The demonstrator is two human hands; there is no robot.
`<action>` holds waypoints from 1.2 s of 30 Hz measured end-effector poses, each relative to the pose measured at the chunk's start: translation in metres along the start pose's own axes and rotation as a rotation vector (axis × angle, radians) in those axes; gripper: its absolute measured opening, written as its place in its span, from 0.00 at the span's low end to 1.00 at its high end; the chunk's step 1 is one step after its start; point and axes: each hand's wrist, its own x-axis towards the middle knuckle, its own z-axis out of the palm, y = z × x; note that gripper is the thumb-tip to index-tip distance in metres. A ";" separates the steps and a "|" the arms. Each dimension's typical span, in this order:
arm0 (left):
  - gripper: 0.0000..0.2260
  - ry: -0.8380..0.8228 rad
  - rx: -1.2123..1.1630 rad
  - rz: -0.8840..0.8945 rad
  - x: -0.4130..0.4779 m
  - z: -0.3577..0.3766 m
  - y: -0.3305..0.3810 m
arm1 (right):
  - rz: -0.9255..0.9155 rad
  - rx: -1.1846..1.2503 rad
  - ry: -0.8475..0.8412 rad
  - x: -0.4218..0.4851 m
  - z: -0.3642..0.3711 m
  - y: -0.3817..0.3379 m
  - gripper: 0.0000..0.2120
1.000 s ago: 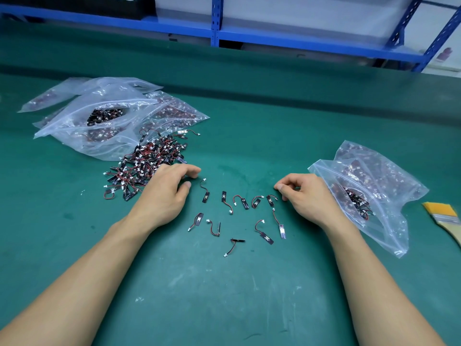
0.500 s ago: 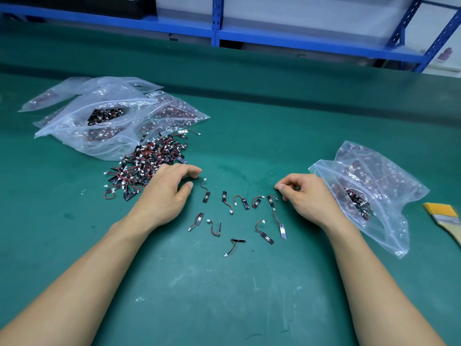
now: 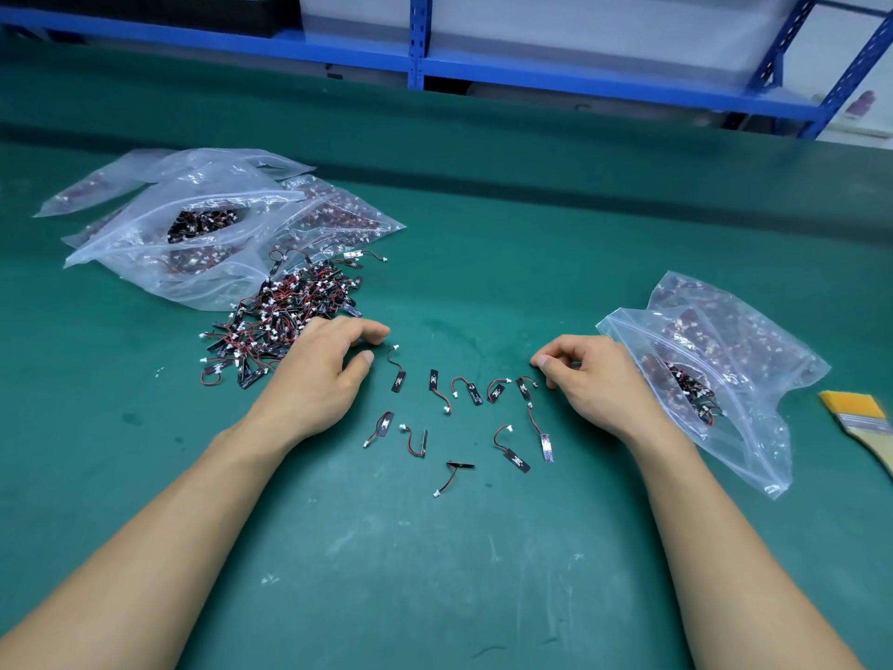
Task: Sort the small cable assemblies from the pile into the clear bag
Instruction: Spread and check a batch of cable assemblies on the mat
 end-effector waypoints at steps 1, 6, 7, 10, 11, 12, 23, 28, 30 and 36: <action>0.13 0.000 -0.001 -0.002 0.000 0.000 0.000 | 0.001 0.001 0.000 0.000 0.000 0.000 0.09; 0.13 0.002 0.001 0.003 0.000 0.000 0.000 | 0.003 -0.004 0.001 0.000 0.000 -0.001 0.09; 0.13 0.002 0.002 0.004 0.000 0.000 0.000 | 0.002 -0.004 0.002 0.000 0.000 -0.001 0.09; 0.13 0.002 -0.001 0.003 0.000 0.000 0.001 | 0.002 -0.004 0.003 -0.001 0.000 -0.001 0.09; 0.13 0.003 -0.001 0.003 0.000 -0.001 0.001 | 0.002 -0.007 0.005 -0.001 0.000 -0.001 0.09; 0.13 0.004 -0.003 0.003 0.000 0.000 0.002 | 0.003 -0.010 0.006 0.000 0.000 -0.001 0.09; 0.13 0.001 -0.002 -0.005 0.000 -0.001 0.003 | 0.009 -0.013 0.008 -0.001 -0.001 -0.003 0.09; 0.13 0.002 -0.008 -0.005 0.000 -0.001 0.003 | 0.008 -0.017 0.012 -0.001 -0.001 -0.003 0.09; 0.13 0.002 -0.008 -0.005 0.000 -0.001 0.003 | 0.011 -0.017 0.011 -0.001 -0.001 -0.004 0.09; 0.13 0.002 -0.003 -0.003 -0.001 -0.001 0.002 | 0.010 -0.019 0.008 -0.001 -0.001 -0.003 0.09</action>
